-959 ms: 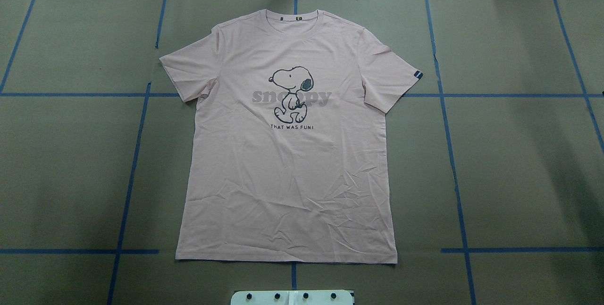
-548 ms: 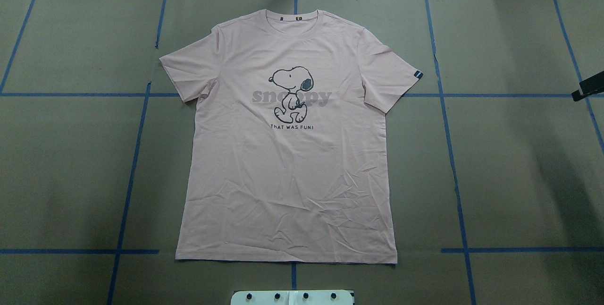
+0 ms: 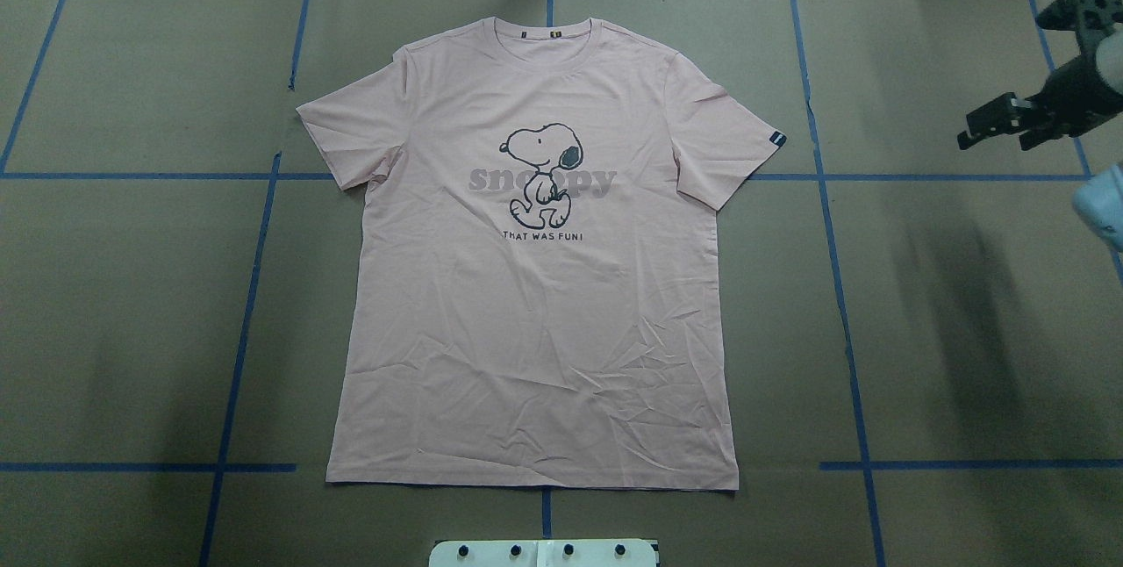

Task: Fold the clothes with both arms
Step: 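Reach the right gripper to the shirt sleeve nearest it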

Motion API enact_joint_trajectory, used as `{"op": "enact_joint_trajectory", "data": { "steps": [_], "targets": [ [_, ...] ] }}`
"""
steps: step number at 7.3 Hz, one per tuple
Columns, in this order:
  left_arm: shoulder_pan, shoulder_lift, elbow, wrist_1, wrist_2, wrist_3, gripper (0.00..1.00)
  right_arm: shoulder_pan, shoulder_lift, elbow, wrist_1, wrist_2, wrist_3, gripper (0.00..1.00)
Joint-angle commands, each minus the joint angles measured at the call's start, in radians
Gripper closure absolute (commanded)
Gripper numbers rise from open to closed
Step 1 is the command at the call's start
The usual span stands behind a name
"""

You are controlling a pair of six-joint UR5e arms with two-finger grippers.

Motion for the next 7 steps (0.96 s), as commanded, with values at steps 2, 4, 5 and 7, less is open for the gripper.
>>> {"op": "enact_joint_trajectory", "data": {
  "steps": [2,4,5,7],
  "targets": [
    [0.0,0.001,0.001,-0.007,-0.002,0.003,0.0,-0.216,0.252,-0.097,0.025,-0.24,0.408,0.02],
    [0.0,0.001,-0.002,-0.007,-0.003,0.0,0.0,-0.258,0.297,-0.23,0.164,-0.281,0.549,0.09],
    [0.0,0.001,-0.003,-0.007,-0.003,0.0,0.0,-0.258,0.297,-0.244,0.172,-0.294,0.568,0.14],
    [0.0,-0.001,-0.005,-0.007,-0.003,0.0,0.0,-0.272,0.303,-0.255,0.169,-0.296,0.57,0.28]
  ]
}}
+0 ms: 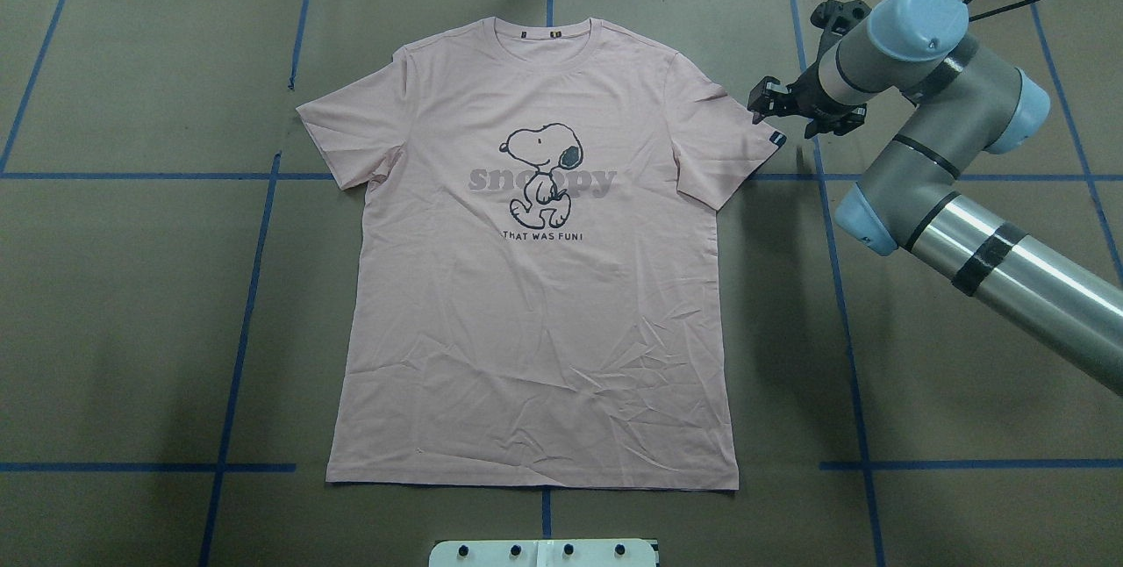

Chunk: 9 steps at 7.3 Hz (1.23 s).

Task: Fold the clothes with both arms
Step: 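Reach the right gripper to the shirt sleeve nearest it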

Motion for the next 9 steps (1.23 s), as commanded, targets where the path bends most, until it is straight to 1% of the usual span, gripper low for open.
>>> {"op": "enact_joint_trajectory", "data": {
  "steps": [1,3,4,6,8,9],
  "targets": [
    [0.0,0.001,-0.005,0.0,-0.002,0.0,0.0,-0.011,0.008,-0.023,0.003,-0.007,0.005,0.31],
    [0.0,0.001,-0.005,0.0,0.0,0.0,0.0,-0.013,0.009,-0.036,0.002,-0.018,0.004,0.31],
    [0.0,0.001,-0.002,0.0,0.0,0.0,0.0,-0.013,0.009,-0.037,0.002,-0.018,0.002,0.34],
    [-0.002,0.002,-0.007,0.0,0.0,0.0,0.0,-0.011,0.009,-0.04,0.0,-0.018,0.008,1.0],
    [-0.002,0.002,-0.007,0.0,0.0,0.0,0.0,-0.014,0.009,-0.042,0.002,-0.018,0.01,1.0],
    [-0.002,0.002,-0.01,0.0,-0.002,0.0,0.0,-0.013,0.032,-0.042,0.0,-0.018,0.016,1.0]
  ]
}}
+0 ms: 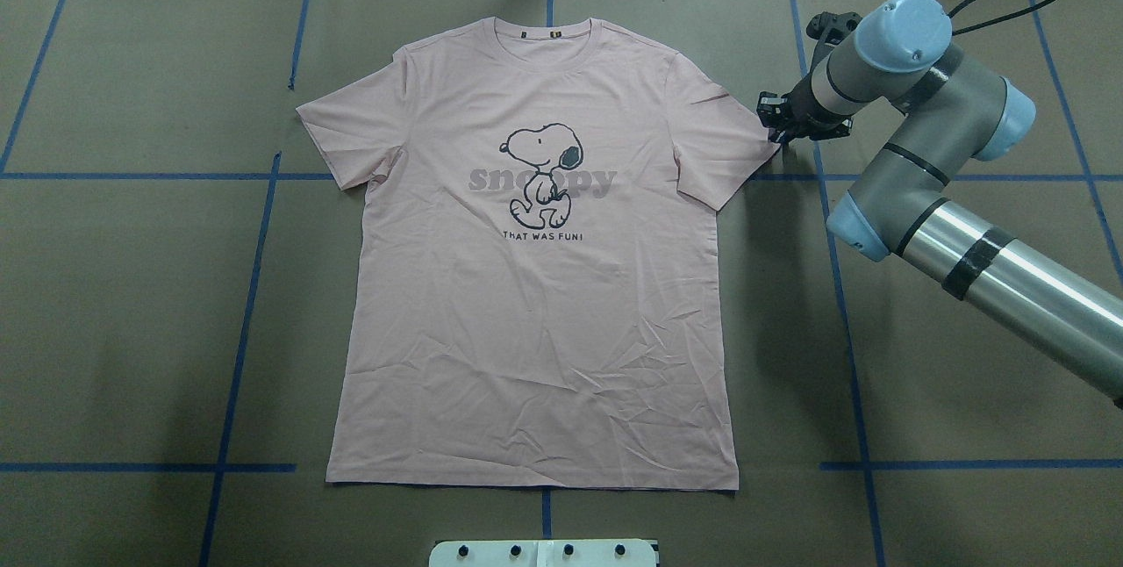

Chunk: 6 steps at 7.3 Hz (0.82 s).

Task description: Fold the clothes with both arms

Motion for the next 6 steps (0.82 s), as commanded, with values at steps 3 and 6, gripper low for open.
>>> {"op": "enact_joint_trajectory", "data": {
  "steps": [3,6],
  "targets": [
    [0.0,0.0,-0.001,0.0,-0.001,0.0,0.0,-0.013,0.091,0.017,-0.007,0.0,0.08,1.0],
    [0.0,0.0,-0.004,0.0,-0.001,0.0,0.0,-0.047,0.198,0.0,-0.145,-0.063,0.114,1.0]
  ]
}}
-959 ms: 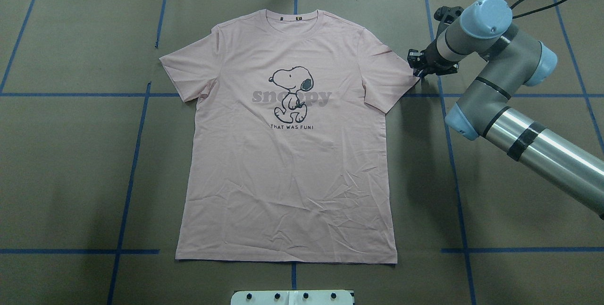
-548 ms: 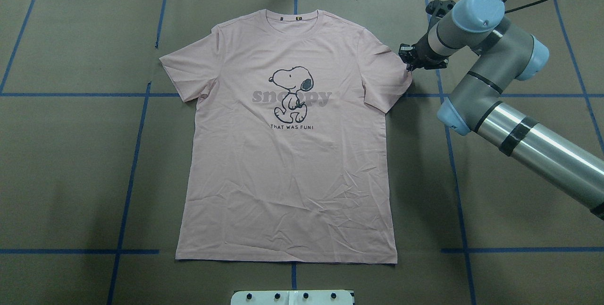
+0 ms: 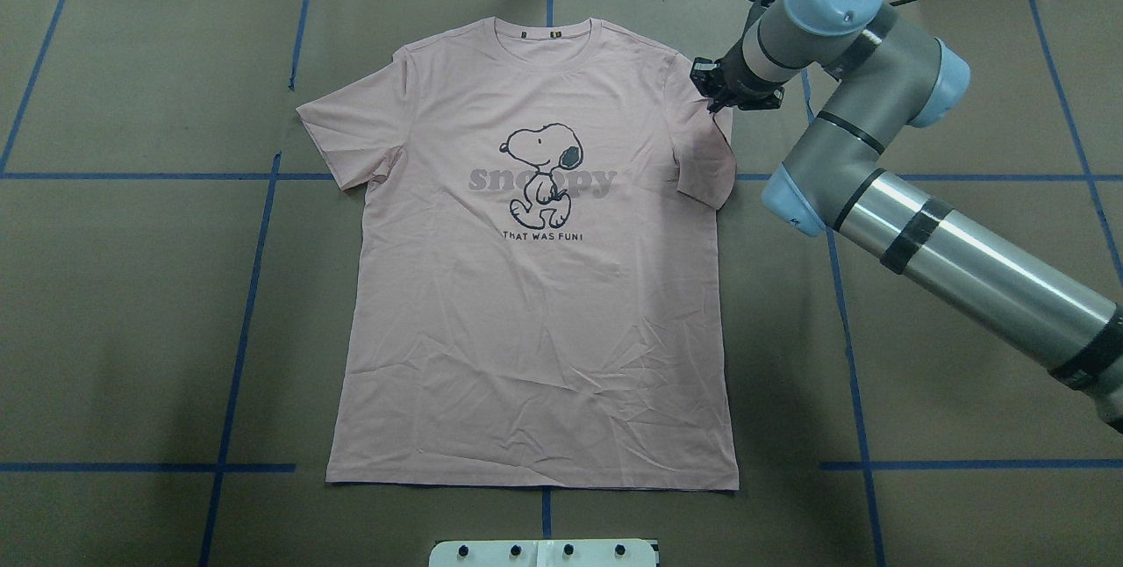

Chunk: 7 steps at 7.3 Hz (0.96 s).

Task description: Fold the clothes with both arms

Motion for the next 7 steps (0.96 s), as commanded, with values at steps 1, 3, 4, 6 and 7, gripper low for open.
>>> {"op": "enact_joint_trajectory", "data": {
  "steps": [1,3,4,6,7],
  "targets": [
    [0.0,0.0,-0.001,0.0,-0.002,0.0,0.0,-0.03,0.084,-0.051,-0.058,-0.053,0.033,1.0],
    [0.0,0.0,0.001,0.002,-0.046,0.0,0.0,-0.068,0.129,-0.104,-0.057,-0.12,0.038,1.0],
    [0.0,0.0,0.001,0.002,-0.049,0.0,0.0,-0.079,0.129,-0.104,-0.055,-0.144,0.038,0.77],
    [-0.002,0.0,-0.074,0.002,-0.049,-0.002,0.0,-0.113,0.124,-0.075,-0.046,-0.18,0.032,0.0],
    [0.0,0.0,-0.08,0.002,-0.048,-0.002,0.0,-0.115,0.121,-0.061,-0.044,-0.179,0.031,0.0]
  ]
}}
